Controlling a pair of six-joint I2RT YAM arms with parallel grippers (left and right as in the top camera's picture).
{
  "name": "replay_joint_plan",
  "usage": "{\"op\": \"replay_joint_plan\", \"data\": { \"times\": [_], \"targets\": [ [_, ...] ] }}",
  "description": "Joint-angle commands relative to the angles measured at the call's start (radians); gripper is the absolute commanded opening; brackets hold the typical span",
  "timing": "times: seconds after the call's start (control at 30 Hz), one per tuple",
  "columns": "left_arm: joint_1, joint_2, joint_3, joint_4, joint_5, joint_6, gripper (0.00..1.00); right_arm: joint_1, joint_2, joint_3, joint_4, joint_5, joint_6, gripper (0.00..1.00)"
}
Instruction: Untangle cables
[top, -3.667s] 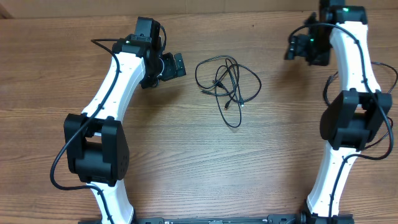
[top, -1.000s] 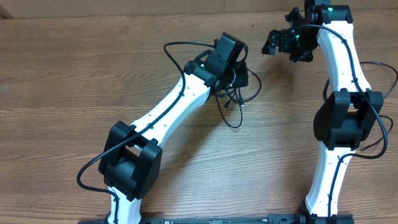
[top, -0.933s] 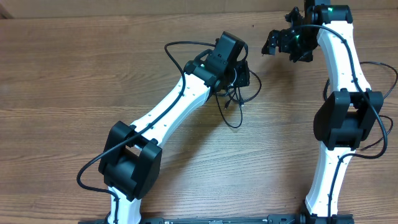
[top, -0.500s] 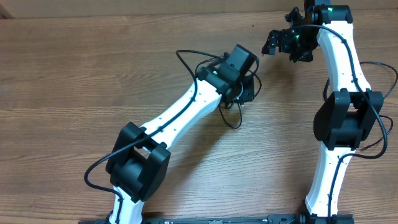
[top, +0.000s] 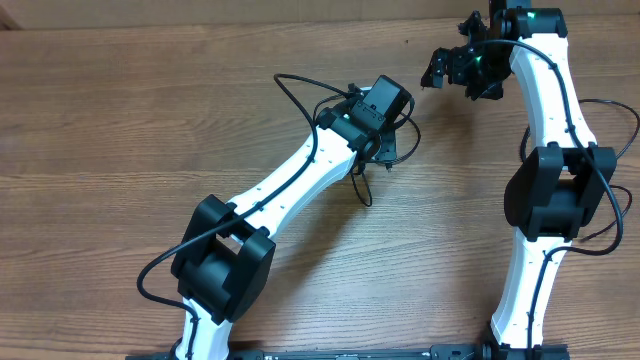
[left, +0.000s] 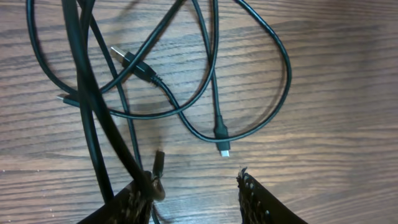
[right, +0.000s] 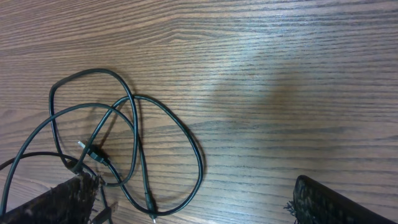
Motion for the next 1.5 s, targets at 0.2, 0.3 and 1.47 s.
{"op": "replay_joint_plan", "data": {
  "times": [0.2, 0.3, 1.47],
  "targets": [
    [0.006, 0.098, 0.019, 0.006, -0.047, 0.020, 0.43, 0.000, -0.005, 0.006, 0.002, -0.006, -0.004, 1.00],
    [0.009, 0.095, 0.021, 0.030, -0.044, 0.021, 0.24, 0.000, -0.005, 0.006, 0.002, -0.006, -0.004, 1.00],
    [0.607, -0.209, 0.245, -0.520, 0.058, -0.048, 0.04, 0.000, -0.005, 0.006, 0.002, -0.006, -0.004, 1.00]
  ]
}}
